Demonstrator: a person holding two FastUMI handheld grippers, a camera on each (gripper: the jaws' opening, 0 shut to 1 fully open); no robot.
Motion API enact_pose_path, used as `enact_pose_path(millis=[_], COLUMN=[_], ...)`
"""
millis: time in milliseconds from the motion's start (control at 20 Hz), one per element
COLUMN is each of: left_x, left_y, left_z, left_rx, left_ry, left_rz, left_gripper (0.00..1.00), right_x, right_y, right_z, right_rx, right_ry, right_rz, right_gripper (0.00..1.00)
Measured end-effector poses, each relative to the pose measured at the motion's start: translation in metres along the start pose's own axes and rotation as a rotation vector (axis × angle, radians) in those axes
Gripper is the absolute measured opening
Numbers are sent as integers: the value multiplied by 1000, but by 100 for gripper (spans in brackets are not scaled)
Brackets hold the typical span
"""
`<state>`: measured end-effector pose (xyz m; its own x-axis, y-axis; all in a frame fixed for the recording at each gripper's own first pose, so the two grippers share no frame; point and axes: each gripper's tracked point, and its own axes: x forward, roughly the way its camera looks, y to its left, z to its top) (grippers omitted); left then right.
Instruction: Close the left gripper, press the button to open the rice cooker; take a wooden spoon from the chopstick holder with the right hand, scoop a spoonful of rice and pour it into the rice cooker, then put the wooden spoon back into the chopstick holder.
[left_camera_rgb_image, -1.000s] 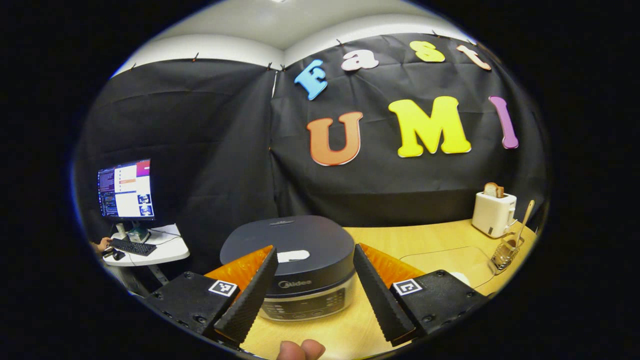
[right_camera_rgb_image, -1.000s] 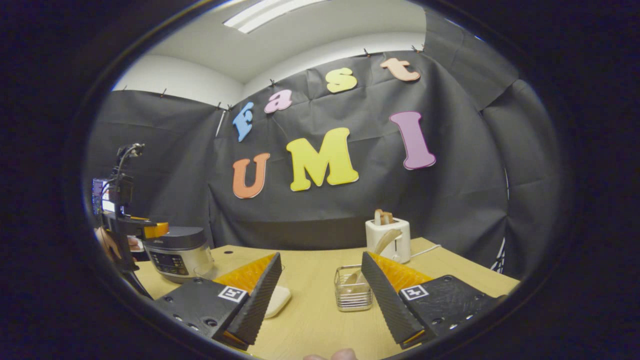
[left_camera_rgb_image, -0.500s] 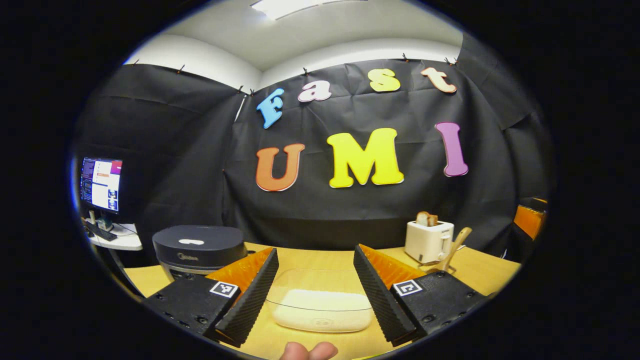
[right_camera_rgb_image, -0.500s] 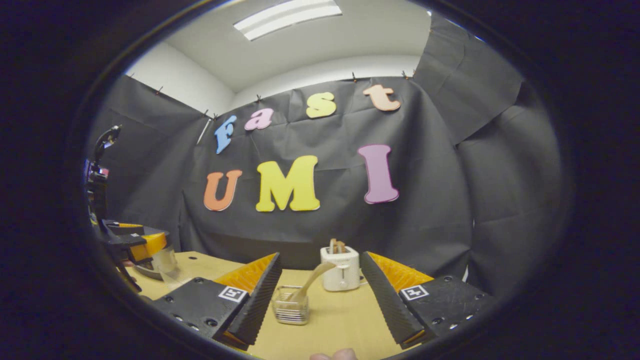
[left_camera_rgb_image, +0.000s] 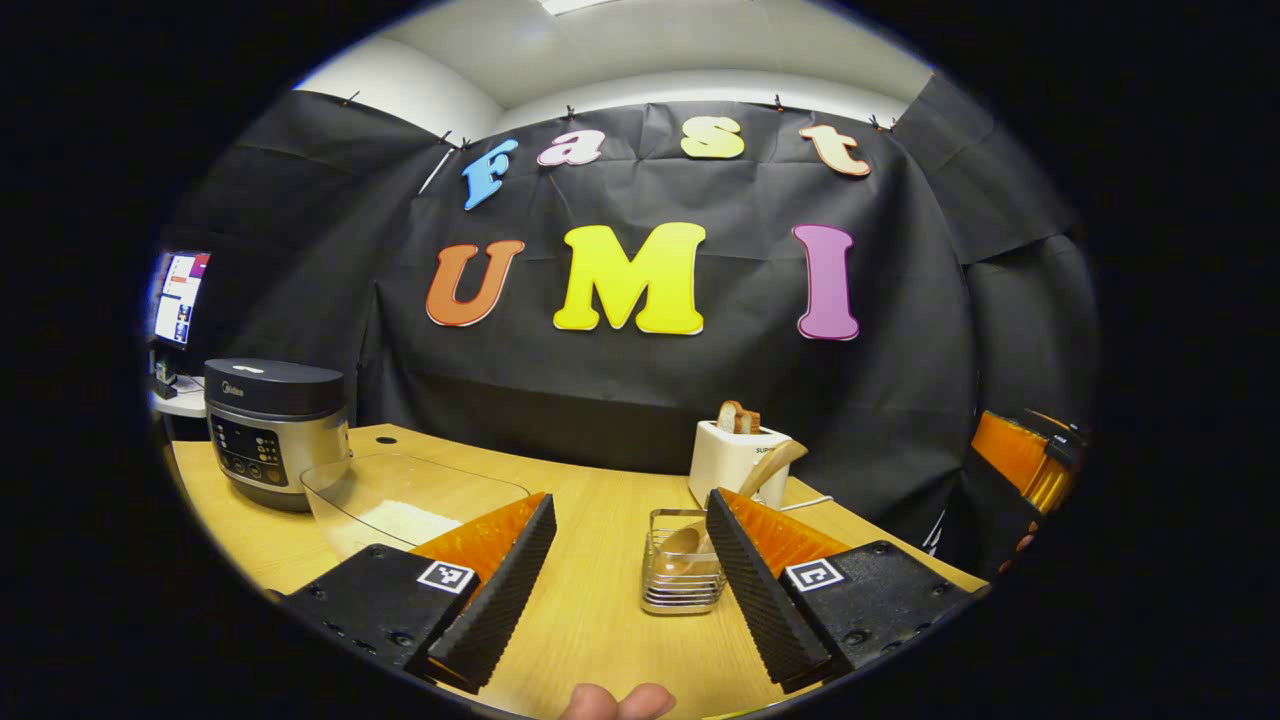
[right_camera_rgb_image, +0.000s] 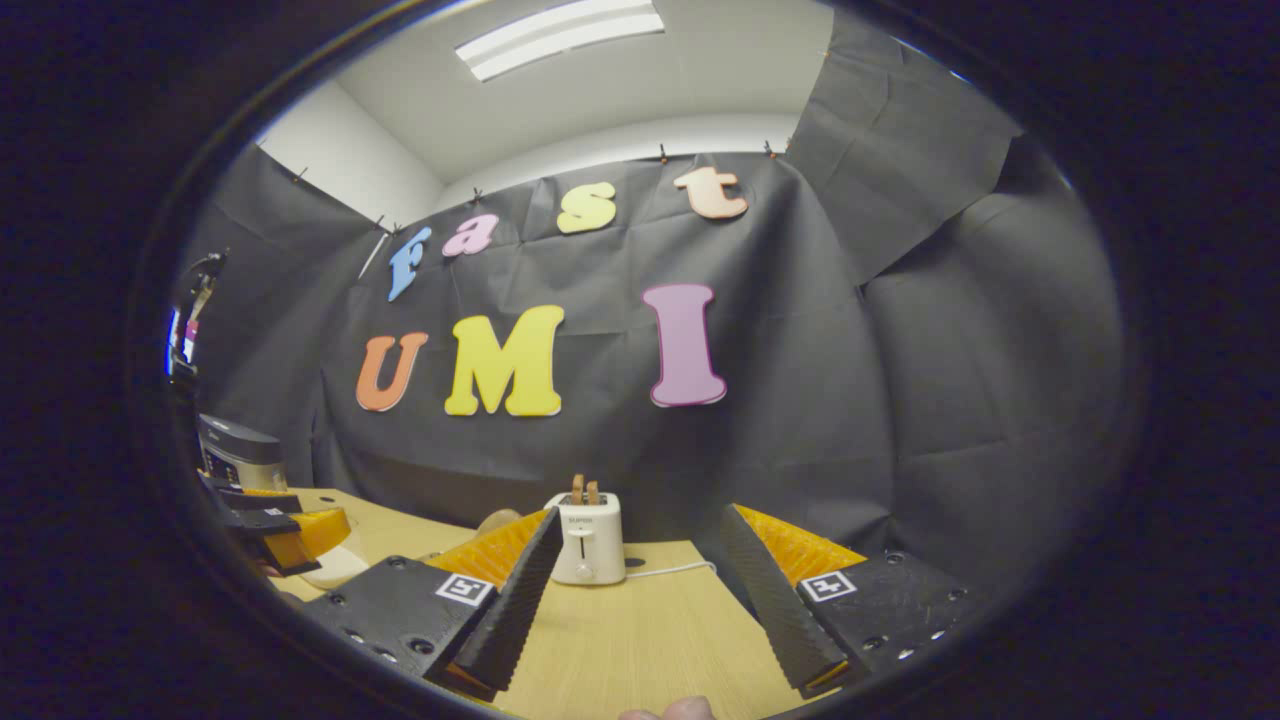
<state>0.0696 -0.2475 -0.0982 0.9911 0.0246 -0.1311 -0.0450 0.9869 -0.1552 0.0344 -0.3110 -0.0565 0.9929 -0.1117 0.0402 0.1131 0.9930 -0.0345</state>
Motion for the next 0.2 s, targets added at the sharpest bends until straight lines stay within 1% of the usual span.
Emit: enact_pose_path(millis=[50,100,150,200], left_x=[3,5,5,8], left_y=[-11,-21,-28,-33], left_z=[-10,-19,-25,-28], left_rx=[3,8,10,19], left_ry=[18,25,41,32], left_rz=[-6,-13,-17,-19], left_gripper=[97,97,97,97], right_x=[5,10,13,16], right_y=[0,1,0,-2], right_z=[-13,-26,-36,-45], right_rx=[4,6,5,2], right_ry=[30,59,78,93], right_rz=[15,28,35,36], right_gripper=[91,95,95,96])
